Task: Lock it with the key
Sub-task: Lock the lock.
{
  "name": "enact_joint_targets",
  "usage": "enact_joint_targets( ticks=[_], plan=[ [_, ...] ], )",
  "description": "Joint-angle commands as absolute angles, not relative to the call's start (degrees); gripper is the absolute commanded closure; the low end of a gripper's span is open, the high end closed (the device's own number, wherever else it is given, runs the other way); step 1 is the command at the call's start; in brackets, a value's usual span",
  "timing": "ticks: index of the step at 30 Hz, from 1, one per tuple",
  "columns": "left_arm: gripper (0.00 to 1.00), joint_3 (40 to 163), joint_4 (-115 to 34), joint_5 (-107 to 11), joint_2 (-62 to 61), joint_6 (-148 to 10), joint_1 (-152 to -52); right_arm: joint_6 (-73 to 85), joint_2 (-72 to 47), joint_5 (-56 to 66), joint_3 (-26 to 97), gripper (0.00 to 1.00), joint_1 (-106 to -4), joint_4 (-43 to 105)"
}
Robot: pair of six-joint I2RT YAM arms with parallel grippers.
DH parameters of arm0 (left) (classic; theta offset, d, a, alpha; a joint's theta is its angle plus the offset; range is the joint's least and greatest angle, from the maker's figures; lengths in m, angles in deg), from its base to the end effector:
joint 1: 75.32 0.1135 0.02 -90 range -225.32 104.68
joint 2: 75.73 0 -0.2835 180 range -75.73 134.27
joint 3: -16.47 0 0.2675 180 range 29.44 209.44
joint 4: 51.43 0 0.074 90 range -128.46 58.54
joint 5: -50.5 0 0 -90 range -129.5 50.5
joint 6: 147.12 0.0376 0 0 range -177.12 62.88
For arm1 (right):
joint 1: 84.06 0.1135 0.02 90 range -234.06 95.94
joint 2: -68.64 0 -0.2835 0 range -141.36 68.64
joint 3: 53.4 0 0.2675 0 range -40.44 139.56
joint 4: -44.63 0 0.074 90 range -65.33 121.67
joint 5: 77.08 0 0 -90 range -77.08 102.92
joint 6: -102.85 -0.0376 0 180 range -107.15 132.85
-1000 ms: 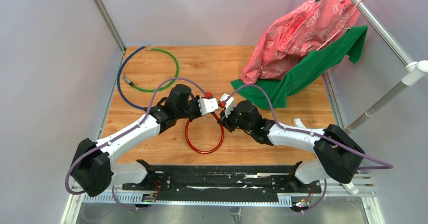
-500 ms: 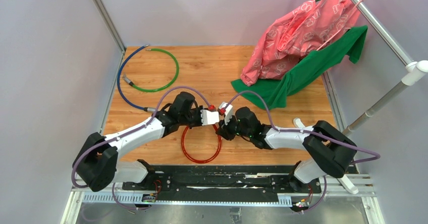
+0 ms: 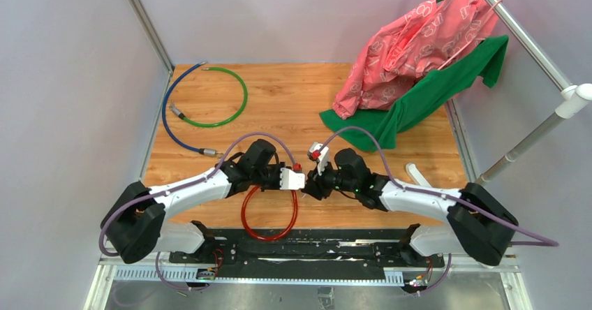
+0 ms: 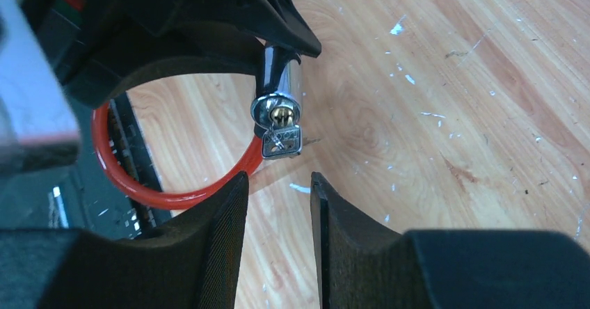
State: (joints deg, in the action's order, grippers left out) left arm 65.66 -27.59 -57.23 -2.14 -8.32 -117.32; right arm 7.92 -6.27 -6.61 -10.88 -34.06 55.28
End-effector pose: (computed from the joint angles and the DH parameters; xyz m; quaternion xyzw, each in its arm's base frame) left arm 0.1831 -0.1802 0.1930 0.6959 0.6091 -0.1228 0.3601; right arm 0.1663 0.2178 0.2034 -0.4005 0.7170 0.3796 0.4259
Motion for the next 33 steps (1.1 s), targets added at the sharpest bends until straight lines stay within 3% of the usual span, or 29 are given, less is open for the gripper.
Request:
enact_joint_targets(
  ticks=[1, 6, 10, 14, 19, 24, 33],
  plan=[
    [1.00, 63.4, -25.8, -54.8, -4.7, -9.0, -119.8, 8.9, -0.2, -9.7, -12.1, 0.59, -33.6, 46.1],
    [1.00, 63.2, -26.8, -51.0, -6.0, -10.3, -119.9, 10.5, 6.4, -10.2, -9.6, 0.58, -34.7, 36.1],
    [1.00, 62.7, -27.4, -51.1, -6.4, -9.8, -119.9, 1.4, 7.9, -19.3, -7.0, 0.54, -43.6, 35.0],
    [1.00, 62.6, -29.0, -50.5, -6.4, -9.6, -119.9, -11.9, 2.3, -22.1, -1.4, 0.51, -50.6, 34.2],
    [1.00, 63.0, -29.0, -50.3, -6.3, -9.5, -119.9, -18.9, -7.1, -25.3, 7.5, 0.40, -49.8, 27.1],
    [1.00, 63.1, -28.7, -50.6, -6.8, -9.2, -119.9, -23.3, -11.6, -28.7, 9.0, 0.53, -48.5, 25.4],
    [1.00, 63.3, -28.7, -51.1, -6.7, -9.2, -119.9, -24.6, -16.0, -27.5, 11.3, 0.55, -43.2, 24.8]
  ],
)
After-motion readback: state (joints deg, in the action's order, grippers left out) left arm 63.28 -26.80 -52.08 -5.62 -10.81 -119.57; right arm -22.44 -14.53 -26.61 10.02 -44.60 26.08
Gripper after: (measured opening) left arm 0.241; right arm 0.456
